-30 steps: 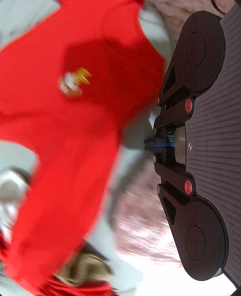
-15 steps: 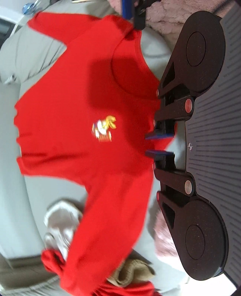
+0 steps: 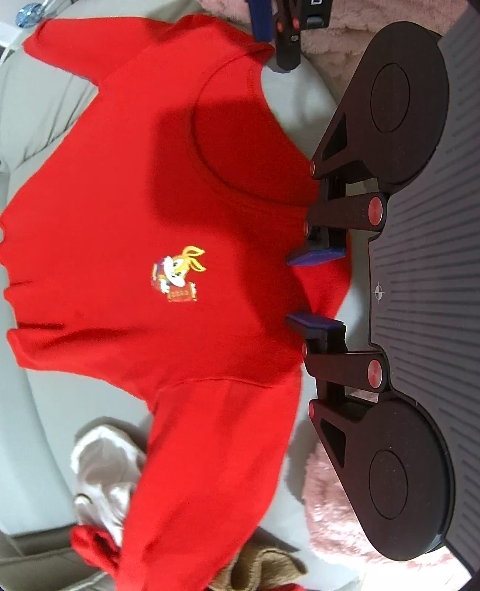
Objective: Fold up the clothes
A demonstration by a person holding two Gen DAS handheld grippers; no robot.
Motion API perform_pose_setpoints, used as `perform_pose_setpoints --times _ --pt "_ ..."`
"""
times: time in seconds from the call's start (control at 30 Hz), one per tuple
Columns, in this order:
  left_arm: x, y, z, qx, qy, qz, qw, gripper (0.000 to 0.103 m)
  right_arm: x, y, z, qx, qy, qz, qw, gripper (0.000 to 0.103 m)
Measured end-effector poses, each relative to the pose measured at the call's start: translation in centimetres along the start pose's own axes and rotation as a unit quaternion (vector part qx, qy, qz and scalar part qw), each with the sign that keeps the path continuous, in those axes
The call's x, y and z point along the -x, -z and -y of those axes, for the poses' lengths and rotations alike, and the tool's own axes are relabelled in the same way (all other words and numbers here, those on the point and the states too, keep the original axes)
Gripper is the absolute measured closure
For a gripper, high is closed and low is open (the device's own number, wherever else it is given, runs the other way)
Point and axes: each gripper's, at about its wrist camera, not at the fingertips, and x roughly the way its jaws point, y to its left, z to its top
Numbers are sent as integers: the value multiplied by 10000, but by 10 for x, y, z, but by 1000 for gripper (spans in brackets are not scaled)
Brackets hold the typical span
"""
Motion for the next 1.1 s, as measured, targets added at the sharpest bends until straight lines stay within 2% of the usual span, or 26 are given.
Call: perform_pose_setpoints --times 0.23,0.37,0.6,0.8,0.9,0.97,1.1 --pt "0 1 5 70 -72 -60 9999 62 22 6 3 -71 33 599 9982 61" --pt "1 4 0 37 75 24 10000 62 30 16 7 -146 -2 787 9968 62" --pt "0 9 -8 98 278 133 9995 62 32 17 5 -232 2 787 9966 62" --pt "5 8 -12 124 449 112 9989 62 31 9 -4 -46 -43 791 9968 62" --pt "14 0 -18 210 722 141 9971 62 32 -1 -6 65 -110 887 9960 62" --pt "23 -17 -26 275 893 336 9951 62 33 -13 -5 160 -133 974 9950 62" --pt "23 -56 -44 412 887 637 9932 62 29 -48 1 316 -169 1161 9926 62"
